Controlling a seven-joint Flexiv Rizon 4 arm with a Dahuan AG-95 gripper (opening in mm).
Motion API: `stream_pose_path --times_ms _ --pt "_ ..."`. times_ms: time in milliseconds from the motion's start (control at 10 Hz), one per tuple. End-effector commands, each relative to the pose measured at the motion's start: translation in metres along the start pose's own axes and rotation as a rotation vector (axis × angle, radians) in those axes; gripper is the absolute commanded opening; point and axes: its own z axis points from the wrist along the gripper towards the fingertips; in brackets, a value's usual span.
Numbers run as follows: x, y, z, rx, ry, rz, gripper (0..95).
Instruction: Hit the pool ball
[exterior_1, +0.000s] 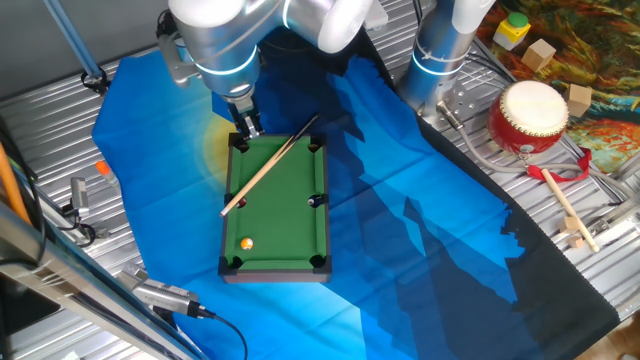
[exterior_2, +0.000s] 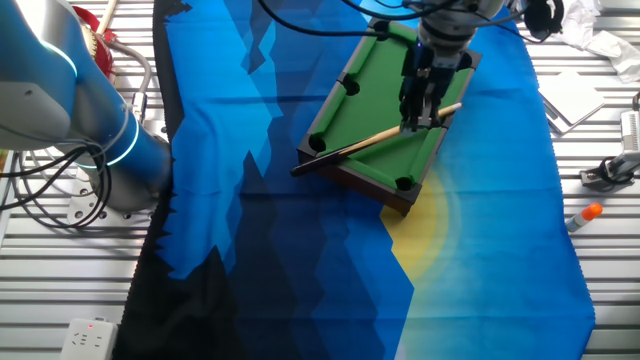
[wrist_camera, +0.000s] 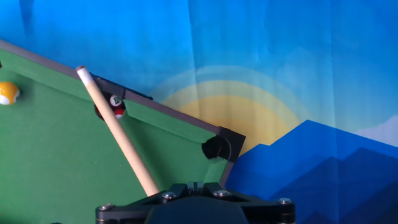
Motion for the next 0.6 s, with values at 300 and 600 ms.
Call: stream_pose_path --times_ms 300,600 --pt "-0.0006 -0.0006 0.0009 -0.004 0.013 -0.021 0.0" --pt "-0.0027 0.0015 0.0053 -0.008 0.018 -0.02 0.0"
